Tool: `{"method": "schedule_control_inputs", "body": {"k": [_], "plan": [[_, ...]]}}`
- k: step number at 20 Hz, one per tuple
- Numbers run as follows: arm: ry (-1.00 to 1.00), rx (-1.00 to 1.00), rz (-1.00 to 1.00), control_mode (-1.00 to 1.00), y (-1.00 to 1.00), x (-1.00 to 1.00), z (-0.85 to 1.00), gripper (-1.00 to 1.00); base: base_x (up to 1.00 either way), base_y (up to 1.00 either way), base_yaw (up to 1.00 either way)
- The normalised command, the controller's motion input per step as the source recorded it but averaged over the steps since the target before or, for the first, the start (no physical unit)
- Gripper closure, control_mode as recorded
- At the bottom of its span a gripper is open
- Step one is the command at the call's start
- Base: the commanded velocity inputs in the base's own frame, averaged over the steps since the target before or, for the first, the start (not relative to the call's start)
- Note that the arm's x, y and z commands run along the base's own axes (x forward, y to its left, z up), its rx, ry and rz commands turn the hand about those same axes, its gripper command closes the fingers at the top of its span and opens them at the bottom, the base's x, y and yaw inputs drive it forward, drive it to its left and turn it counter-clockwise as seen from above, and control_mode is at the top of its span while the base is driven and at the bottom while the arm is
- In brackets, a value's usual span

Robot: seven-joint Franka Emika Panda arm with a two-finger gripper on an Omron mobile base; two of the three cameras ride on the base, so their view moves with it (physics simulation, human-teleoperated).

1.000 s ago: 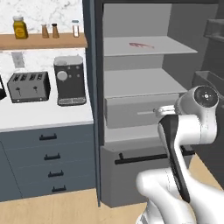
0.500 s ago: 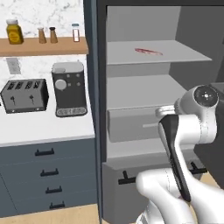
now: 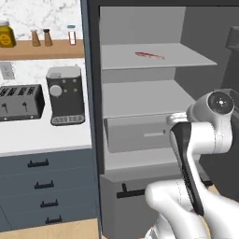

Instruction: Place one carrot and one steak in each tupperware on the nearby counter, to pack two identical lunches.

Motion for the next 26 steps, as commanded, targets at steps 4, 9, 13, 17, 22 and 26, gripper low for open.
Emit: {"method": "schedule_control_inputs", "body": {"k": [4,9,13,17,22,26], "plan": [[0.00,0.00,0.00,1.00,0.00,0.00,0.00,-1.00,0.20,-0.39,0.04],[0.00,0.00,0.00,1.00,0.00,0.00,0.00,-1.00,0.31,-0.05,0.00],[0.00,0.00,0.00,1.00,0.00,0.00,0.00,-1.00,0.50,-0.06,0.03],[0.00,0.00,0.00,1.00,0.00,0.00,0.00,-1.00,0.09,0.00,0.01],[0.00,0.00,0.00,1.00,0.00,0.00,0.00,-1.00,-0.09,0.02,0.01],[-0.04,-0.13,0.08,-1.00,0.00,-0.52,0.75,-1.00,0.00,0.00,0.00]]}}
